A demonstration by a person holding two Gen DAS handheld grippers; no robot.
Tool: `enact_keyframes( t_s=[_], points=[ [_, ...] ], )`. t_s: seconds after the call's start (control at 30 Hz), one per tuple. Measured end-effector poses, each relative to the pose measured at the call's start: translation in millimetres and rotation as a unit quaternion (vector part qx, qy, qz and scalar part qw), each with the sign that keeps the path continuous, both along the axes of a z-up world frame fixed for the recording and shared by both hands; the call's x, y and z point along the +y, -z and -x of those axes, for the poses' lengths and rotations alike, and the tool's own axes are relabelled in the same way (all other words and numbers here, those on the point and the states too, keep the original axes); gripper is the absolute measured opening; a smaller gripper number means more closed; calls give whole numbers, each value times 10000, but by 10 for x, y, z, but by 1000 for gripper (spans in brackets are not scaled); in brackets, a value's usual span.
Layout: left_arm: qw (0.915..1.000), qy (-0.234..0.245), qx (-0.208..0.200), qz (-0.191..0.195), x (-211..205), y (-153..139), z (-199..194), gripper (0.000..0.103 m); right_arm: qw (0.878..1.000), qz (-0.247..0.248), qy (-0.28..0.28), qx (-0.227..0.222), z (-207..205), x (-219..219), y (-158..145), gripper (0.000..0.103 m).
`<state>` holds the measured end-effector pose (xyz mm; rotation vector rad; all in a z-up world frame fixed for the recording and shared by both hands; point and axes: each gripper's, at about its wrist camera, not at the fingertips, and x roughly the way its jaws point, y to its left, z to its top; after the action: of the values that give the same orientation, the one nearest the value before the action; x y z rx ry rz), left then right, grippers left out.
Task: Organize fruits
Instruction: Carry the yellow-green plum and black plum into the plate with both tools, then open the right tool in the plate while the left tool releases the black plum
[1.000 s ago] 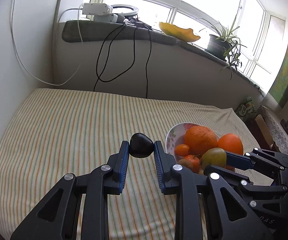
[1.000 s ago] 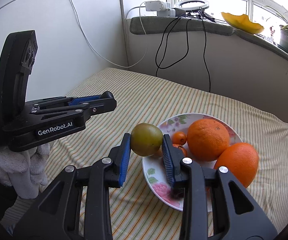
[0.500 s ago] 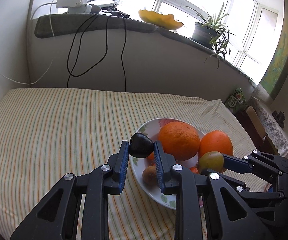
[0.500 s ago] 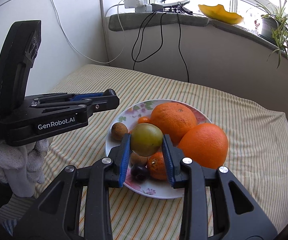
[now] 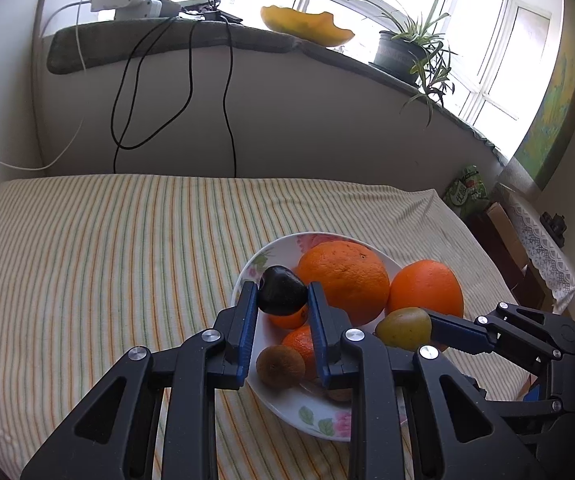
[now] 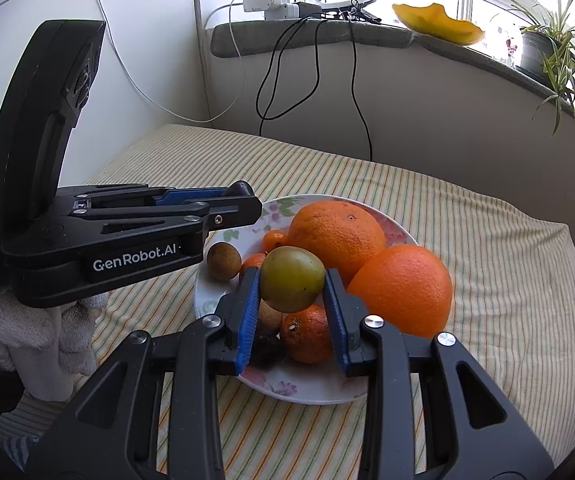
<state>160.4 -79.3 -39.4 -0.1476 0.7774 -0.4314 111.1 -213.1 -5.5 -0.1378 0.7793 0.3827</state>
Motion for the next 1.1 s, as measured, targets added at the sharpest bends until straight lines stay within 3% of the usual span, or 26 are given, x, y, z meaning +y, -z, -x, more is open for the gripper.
enact_keyframes(
  t_s=[0.27, 0.4, 0.7, 0.8, 0.93, 1.0, 1.1],
  points=[
    [10000, 18, -17, 15, -12, -20, 5, 24, 10000, 48, -10, -25, 30, -5, -2, 36],
    [10000, 48, -15, 10, -26, -27, 17, 25, 9999, 65, 0, -145, 74, 0, -43, 52],
    [9999, 84, -100, 16, -34, -94, 51, 30, 9997, 105, -6, -209, 147, -10, -107, 52],
    [9999, 87, -126, 22, -38, -118, 73, 37, 9997, 109, 16, -217, 179, -27, -119, 54],
    [9998, 81, -165, 14, -44, -152, 108, 38, 9996, 80, 70, -273, 224, -63, -150, 67],
    [9998, 70, -187, 8, -41, -174, 130, 38, 9994, 57, 106, -312, 250, -77, -181, 68],
    [9997, 13, -233, 5, -19, -213, 170, 48, 9992, 56, 143, -359, 290, -103, -224, 68]
  ],
)
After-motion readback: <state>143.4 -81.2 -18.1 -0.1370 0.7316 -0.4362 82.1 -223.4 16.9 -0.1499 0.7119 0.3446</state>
